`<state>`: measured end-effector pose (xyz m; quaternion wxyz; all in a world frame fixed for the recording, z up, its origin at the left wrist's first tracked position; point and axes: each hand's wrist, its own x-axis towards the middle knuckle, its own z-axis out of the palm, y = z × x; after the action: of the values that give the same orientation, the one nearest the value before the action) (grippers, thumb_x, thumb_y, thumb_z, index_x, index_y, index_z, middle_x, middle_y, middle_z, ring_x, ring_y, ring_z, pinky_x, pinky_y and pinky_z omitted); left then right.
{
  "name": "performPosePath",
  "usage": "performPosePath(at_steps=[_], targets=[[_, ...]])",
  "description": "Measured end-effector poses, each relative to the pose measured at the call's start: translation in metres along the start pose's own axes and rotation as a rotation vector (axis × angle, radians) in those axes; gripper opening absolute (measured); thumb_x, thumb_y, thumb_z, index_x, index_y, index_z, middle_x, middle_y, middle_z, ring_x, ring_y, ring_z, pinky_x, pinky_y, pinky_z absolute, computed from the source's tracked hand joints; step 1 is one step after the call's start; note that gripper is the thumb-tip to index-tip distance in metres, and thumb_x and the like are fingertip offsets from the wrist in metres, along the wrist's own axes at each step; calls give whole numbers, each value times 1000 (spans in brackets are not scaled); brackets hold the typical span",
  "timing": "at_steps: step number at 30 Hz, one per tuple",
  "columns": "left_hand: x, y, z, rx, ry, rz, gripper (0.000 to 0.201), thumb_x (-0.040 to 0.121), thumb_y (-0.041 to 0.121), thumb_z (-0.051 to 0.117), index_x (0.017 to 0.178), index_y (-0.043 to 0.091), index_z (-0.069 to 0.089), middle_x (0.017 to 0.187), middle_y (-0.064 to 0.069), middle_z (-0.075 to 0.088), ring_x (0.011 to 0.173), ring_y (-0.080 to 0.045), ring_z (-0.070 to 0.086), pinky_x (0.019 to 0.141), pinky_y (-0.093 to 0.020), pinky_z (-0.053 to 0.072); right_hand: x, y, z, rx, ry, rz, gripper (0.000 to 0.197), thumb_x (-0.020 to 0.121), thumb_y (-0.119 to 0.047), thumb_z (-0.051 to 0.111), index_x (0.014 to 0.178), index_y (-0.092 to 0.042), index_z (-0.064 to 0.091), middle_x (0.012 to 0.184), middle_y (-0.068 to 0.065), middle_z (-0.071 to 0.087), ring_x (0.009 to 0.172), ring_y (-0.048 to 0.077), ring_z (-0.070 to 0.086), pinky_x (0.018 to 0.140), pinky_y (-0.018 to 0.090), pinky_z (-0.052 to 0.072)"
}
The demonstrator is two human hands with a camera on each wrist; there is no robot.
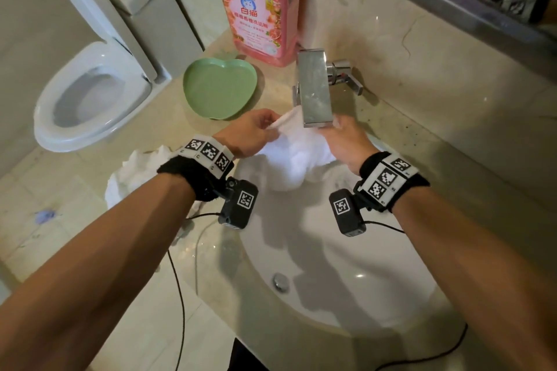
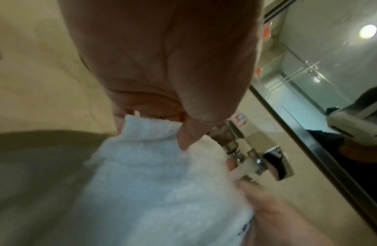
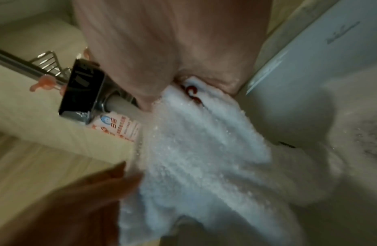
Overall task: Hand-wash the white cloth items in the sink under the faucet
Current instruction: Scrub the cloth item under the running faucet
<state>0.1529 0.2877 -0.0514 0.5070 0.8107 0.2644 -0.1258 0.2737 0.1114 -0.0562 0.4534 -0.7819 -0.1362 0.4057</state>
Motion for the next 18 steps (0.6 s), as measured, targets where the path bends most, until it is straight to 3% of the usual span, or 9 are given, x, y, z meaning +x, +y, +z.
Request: performPosePath(at_steps=[3, 5, 8, 10, 12, 13, 14, 16, 18], targets=[[5, -3, 14, 133, -14, -23, 21, 100, 30, 52, 103, 11, 61, 92, -6, 63, 80, -21, 55, 75, -34, 44, -7, 0, -17, 32, 13, -20, 8, 91, -25, 69, 98, -28, 73, 87, -7, 76, 82, 12, 70, 66, 21, 55], [8, 2, 25, 100, -19, 28, 19, 101, 31, 50, 104, 14, 60, 98, -6, 64, 85, -20, 56, 81, -35, 46, -11, 2, -28, 24, -38, -31, 14, 89, -24, 72, 103, -23, 72, 85, -8, 77, 77, 9, 72, 55, 15, 52], [14, 18, 40, 19, -104, 158, 29, 101, 31, 53, 126, 22, 63, 123, 4, 66, 107, -10, 60, 91, -21, 47, -17, 9, -36, -165, -39, -57, 24, 85, -36, 78, 104, -25, 67, 82, -17, 70, 73, -2, 65, 54, 9, 45], [19, 28, 48, 20, -95, 209, 31, 98, 32, 58, 127, 23, 64, 121, 3, 67, 106, -10, 61, 85, -15, 44, -21, 14, -37, -306, -43, -55, 27, 88, -44, 73, 96, -19, 67, 79, -10, 65, 71, 5, 61, 54, 9, 42], [25, 31, 51, -55, -52, 219, 33, 95, 27, 63, 126, 17, 63, 114, 2, 67, 102, -10, 63, 85, -17, 49, -22, 18, -39, -258, -34, -30, 31, 93, -44, 66, 99, -14, 67, 93, 6, 69, 87, 22, 65, 71, 24, 51], [28, 30, 51, -86, -41, 198, 32, 95, 24, 63, 126, 16, 62, 110, 5, 67, 98, -6, 63, 85, -19, 50, -23, 18, -41, -167, -24, -11, 33, 96, -42, 64, 108, -11, 66, 107, 13, 71, 97, 25, 66, 85, 31, 54], [29, 27, 50, -102, -42, 161, 28, 95, 23, 63, 123, 19, 64, 104, 8, 66, 90, 0, 63, 81, -18, 50, -24, 17, -42, -78, -16, -11, 29, 98, -37, 62, 110, -11, 64, 112, 16, 71, 98, 21, 68, 88, 29, 55], [30, 19, 50, -147, -93, 61, 13, 97, 26, 59, 107, 26, 66, 90, 13, 65, 68, 10, 61, 65, -11, 47, -25, 13, -45, 53, -7, -37, 18, 100, -24, 61, 106, -7, 64, 93, 7, 74, 75, 7, 69, 65, 16, 53], [30, 13, 50, -218, -92, -9, 13, 99, 24, 55, 103, 24, 68, 92, 8, 69, 75, 5, 64, 71, -18, 47, -23, 11, -46, 122, -28, -29, 12, 98, -16, 62, 109, -12, 64, 90, 0, 73, 69, 4, 67, 58, 17, 50]])
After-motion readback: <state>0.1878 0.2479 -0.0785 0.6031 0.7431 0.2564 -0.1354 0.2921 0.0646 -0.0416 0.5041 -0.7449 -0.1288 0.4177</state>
